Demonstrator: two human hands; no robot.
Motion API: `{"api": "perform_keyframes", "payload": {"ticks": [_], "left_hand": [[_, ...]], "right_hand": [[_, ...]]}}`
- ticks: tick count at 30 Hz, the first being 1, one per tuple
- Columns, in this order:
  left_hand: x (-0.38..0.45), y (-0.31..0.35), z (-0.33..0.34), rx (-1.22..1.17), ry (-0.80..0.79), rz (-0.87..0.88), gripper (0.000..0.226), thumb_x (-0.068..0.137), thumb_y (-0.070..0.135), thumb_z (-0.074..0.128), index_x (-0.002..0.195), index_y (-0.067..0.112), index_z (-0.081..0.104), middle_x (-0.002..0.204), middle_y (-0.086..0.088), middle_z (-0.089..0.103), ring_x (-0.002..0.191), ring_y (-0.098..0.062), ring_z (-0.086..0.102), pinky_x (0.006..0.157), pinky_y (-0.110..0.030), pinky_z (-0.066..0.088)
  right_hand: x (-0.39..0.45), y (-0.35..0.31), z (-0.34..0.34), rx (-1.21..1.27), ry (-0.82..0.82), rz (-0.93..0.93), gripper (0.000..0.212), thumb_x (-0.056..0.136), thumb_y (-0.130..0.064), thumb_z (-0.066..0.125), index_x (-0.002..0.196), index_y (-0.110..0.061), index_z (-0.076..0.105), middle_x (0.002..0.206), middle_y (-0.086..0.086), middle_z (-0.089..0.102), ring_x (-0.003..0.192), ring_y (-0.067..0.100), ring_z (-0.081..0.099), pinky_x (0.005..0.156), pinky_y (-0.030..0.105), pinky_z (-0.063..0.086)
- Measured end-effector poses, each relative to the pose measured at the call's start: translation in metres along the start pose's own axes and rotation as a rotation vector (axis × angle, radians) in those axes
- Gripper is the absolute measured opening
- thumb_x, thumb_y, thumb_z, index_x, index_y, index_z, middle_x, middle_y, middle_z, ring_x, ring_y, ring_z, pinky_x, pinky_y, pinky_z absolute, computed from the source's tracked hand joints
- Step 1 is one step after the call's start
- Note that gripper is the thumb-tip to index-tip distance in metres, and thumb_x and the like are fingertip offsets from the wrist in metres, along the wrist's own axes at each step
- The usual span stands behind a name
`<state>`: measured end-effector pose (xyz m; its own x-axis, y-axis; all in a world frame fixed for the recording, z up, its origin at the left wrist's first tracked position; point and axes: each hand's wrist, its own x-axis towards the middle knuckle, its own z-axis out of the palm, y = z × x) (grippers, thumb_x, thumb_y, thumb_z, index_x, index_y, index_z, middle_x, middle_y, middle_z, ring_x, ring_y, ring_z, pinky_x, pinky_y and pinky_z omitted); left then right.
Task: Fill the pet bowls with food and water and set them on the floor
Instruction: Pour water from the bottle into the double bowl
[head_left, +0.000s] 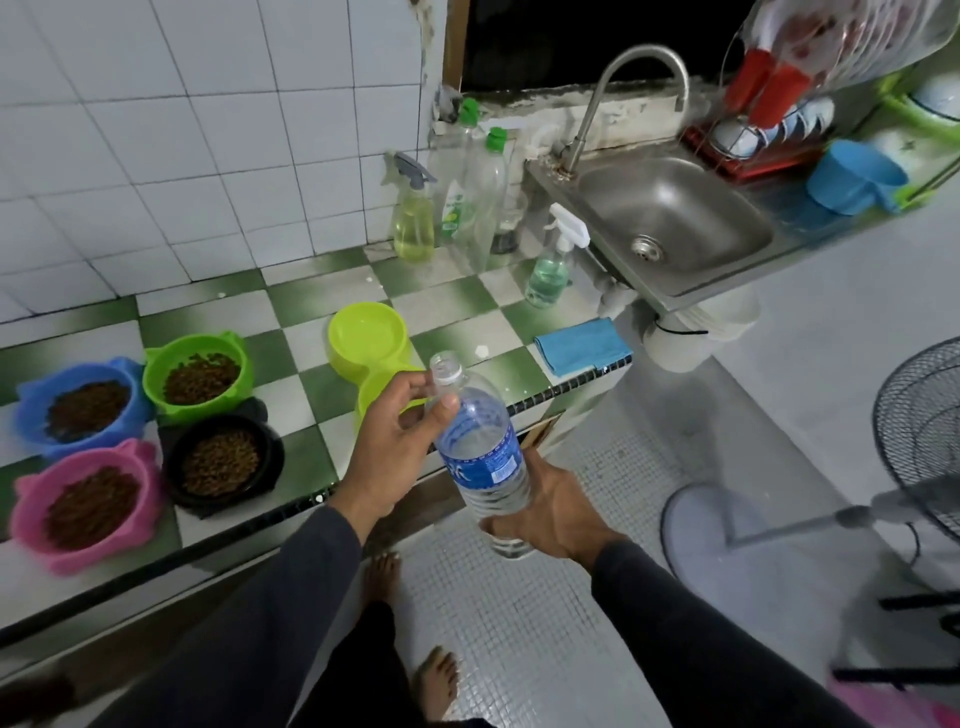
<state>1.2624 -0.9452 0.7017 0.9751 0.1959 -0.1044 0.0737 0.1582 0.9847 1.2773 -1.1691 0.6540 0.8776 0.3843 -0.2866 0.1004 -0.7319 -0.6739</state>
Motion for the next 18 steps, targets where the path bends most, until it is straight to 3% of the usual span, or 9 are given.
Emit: {"api": "perform_keyframes", "payload": {"ticks": [3,10,18], "left_hand": [[-0.004,-0.008,-0.002,-0.027,0.013,-0.034,0.042,0.091,0.042,0.076,0.119,0.012,0.066,0.122,-0.01,0.072,0.117,-0.037,0.067,0.097,-0.066,0.054],[-0.004,-0.033,-0.002,-0.113,0.087,-0.168,0.03,0.101,0.02,0.063,0.124,0.002,0.063,0.122,-0.017,0.071,0.115,-0.033,0.068,0.1,-0.062,0.054],[0.0,-0.06,-0.007,-0.263,0.116,-0.267,0.036,0.095,0.031,0.066,0.122,0.009,0.069,0.122,-0.011,0.073,0.103,-0.021,0.074,0.089,-0.047,0.062]], "right_hand": [[0.0,0.004,0.004,-0.064,-0.041,0.026,0.072,0.061,-0.062,0.085,0.118,-0.037,0.049,0.112,-0.011,0.068,0.097,0.004,0.066,0.086,0.02,0.054],[0.003,0.013,0.011,-0.054,-0.098,0.077,0.078,0.062,-0.055,0.088,0.126,-0.028,0.052,0.118,-0.006,0.069,0.107,0.013,0.067,0.098,0.038,0.056],[0.01,0.015,0.014,-0.103,-0.178,0.148,0.08,0.055,-0.063,0.079,0.123,-0.029,0.054,0.118,-0.004,0.069,0.107,0.016,0.066,0.098,0.039,0.054]]}}
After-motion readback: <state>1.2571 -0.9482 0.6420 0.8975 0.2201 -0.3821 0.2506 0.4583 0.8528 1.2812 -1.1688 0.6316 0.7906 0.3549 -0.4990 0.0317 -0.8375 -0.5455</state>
